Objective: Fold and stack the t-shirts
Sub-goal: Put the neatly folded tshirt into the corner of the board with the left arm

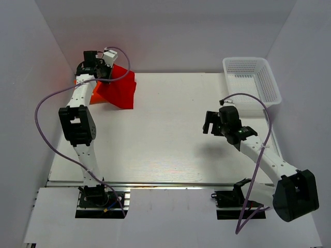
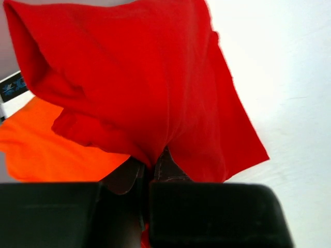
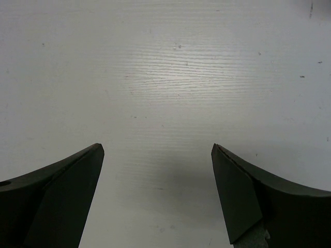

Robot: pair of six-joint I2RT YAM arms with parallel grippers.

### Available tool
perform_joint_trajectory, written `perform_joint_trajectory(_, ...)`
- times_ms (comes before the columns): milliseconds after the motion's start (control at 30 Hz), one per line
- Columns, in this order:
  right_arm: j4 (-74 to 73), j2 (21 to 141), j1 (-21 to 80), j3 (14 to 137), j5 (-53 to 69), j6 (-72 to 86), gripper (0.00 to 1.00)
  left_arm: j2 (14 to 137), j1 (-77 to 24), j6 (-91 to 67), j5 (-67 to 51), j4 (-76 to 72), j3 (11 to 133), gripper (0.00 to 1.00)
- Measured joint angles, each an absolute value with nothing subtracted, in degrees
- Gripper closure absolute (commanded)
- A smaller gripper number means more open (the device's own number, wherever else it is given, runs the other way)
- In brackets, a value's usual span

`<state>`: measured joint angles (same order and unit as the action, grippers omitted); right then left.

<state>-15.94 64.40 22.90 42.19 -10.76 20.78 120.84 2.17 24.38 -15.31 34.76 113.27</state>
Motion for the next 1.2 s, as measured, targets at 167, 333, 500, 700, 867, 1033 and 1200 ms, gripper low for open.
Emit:
perform_joint_trajectory(167, -15.07, 67.92, 22.9, 44.25, -10.31, 20.82, 0.1, 124.57, 6.33, 27.0, -16.88, 36.6, 118.58, 1.0)
perform_joint_trajectory(333, -14.76, 69.08, 22.9, 45.65, -9.65, 20.84, 0.1, 127.2, 9.34, 28.18, -19.14, 38.61, 126.98, 1.0)
perform_joint_trajectory(500, -14.41, 69.73, 22.9, 45.67, -8.71, 21.23, 0.1, 126.69, 10.28, 28.73, -21.98, 38.52, 128.75, 1.0)
perform_joint_trajectory(700, -14.26, 70.11, 22.9, 45.67, -8.21, 21.8, 0.1, 126.65, 10.72, 29.21, -23.24, 39.03, 128.75, 1.0)
perform_joint_trajectory(867, -13.41, 70.11, 22.9, 45.67, -8.14, 22.02, 0.1, 126.65, 12.25, 29.61, -22.7, 38.52, 128.75, 1.0)
perform_joint_trajectory(1033, -13.08, 70.89, 22.9, 45.89, -7.6, 22.09, 0.1, 126.65, 15.11, 29.3, -20.38, 36.07, 128.33, 1.0)
perform_joint_trajectory(1200, -12.84, 74.15, 22.9, 47.48, -6.2, 22.13, 0.1, 126.74, 17.08, 27.86, -14.15, 29.3, 121.95, 0.3)
